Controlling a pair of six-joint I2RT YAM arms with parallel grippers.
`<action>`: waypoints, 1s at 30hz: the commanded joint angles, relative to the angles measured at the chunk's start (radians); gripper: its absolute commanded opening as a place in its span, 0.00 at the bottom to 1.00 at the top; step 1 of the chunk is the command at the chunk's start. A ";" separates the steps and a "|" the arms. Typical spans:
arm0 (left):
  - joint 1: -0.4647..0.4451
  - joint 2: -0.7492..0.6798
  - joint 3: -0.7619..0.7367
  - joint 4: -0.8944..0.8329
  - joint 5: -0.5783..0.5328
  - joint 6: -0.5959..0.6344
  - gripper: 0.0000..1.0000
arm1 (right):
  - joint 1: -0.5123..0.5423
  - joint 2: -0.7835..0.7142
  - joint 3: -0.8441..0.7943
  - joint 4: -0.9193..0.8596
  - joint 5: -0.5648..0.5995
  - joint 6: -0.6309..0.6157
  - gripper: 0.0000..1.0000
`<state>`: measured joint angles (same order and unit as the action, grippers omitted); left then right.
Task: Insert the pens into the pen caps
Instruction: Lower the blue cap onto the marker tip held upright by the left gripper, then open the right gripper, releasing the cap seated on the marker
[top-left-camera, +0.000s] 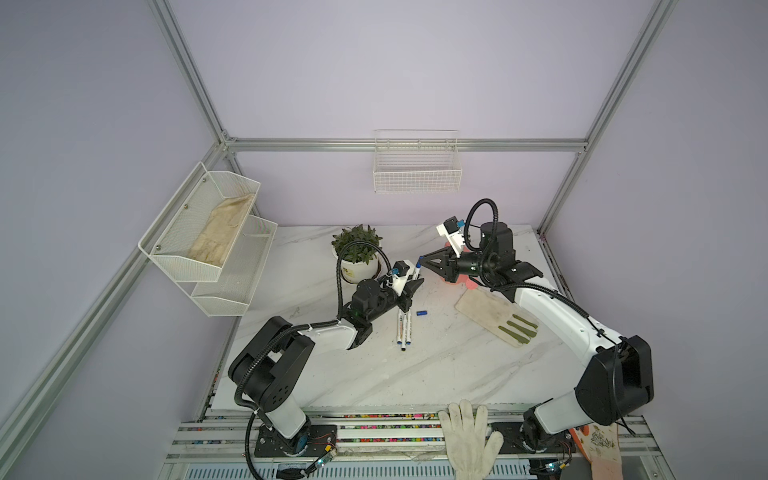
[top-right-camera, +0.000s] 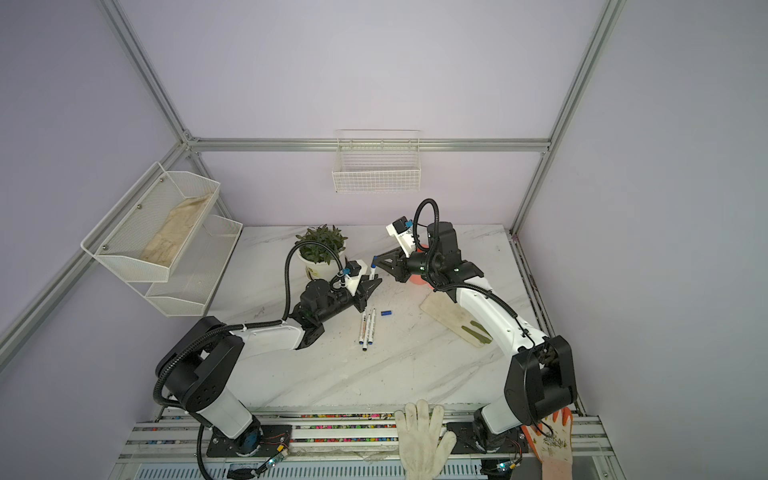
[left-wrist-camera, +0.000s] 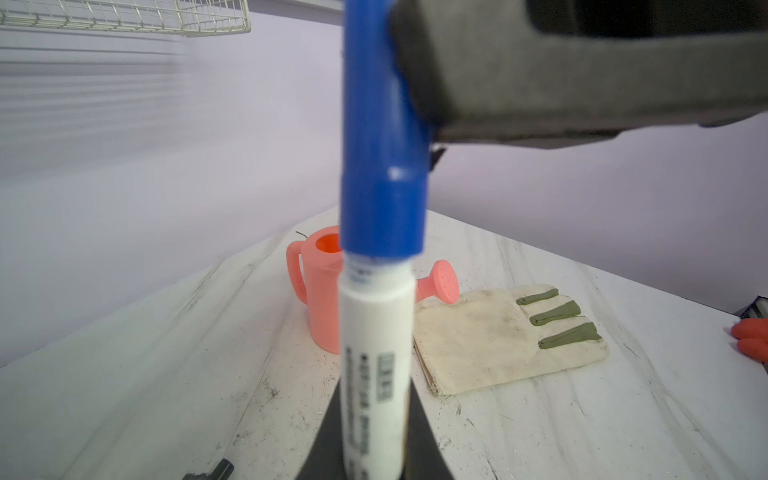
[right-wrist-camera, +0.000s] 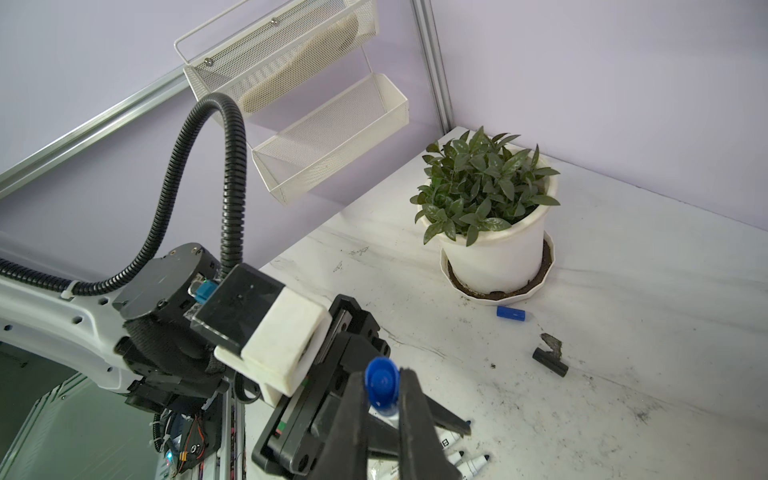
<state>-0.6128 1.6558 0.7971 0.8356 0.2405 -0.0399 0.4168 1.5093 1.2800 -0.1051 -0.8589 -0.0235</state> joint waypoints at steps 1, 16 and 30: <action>0.026 -0.056 0.151 0.189 -0.139 -0.022 0.00 | 0.057 0.037 -0.018 -0.280 -0.074 -0.033 0.00; -0.008 -0.015 0.114 0.192 -0.135 -0.020 0.00 | 0.058 0.029 0.084 -0.260 0.051 -0.011 0.27; -0.011 0.032 0.043 0.231 -0.146 -0.052 0.00 | 0.058 -0.032 0.205 -0.245 0.181 -0.011 0.51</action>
<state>-0.6231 1.6897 0.8207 0.9867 0.1081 -0.0700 0.4767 1.5158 1.4250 -0.3447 -0.7074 -0.0154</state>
